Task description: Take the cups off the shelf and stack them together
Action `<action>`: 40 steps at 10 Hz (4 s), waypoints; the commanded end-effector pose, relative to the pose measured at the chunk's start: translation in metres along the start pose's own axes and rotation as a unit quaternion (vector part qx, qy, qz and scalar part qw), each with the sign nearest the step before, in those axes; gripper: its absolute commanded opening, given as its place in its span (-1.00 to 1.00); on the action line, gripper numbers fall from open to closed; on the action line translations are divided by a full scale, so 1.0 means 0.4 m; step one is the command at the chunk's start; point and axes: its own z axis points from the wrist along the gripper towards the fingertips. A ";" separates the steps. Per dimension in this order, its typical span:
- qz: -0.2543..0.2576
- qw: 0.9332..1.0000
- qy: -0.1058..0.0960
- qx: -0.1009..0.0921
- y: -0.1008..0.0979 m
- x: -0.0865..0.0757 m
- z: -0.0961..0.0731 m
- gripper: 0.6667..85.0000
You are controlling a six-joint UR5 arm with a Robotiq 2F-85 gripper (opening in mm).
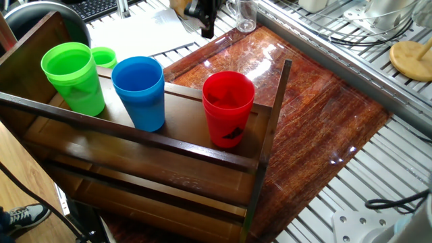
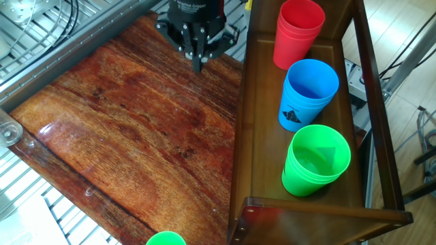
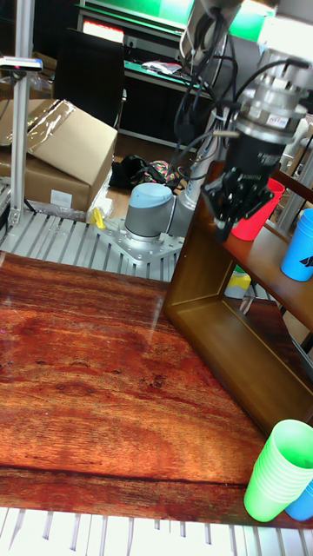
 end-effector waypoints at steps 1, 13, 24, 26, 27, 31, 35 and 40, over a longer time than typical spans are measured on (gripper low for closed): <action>-0.001 0.999 0.031 -0.004 0.076 0.060 -0.106 -0.98; -0.016 0.996 0.032 -0.081 0.265 0.133 -0.172 -0.26; -0.098 0.992 0.028 -0.080 0.265 0.157 -0.122 -0.20; -0.095 0.992 0.032 -0.081 0.265 0.156 -0.127 -0.20; -0.095 0.992 0.035 -0.081 0.265 0.155 -0.131 -0.23; -0.129 0.988 0.027 -0.075 0.257 0.147 -0.129 -0.23; -0.127 0.989 0.032 -0.070 0.254 0.156 -0.129 -0.23; -0.130 0.989 0.024 -0.070 0.287 0.186 -0.118 -0.23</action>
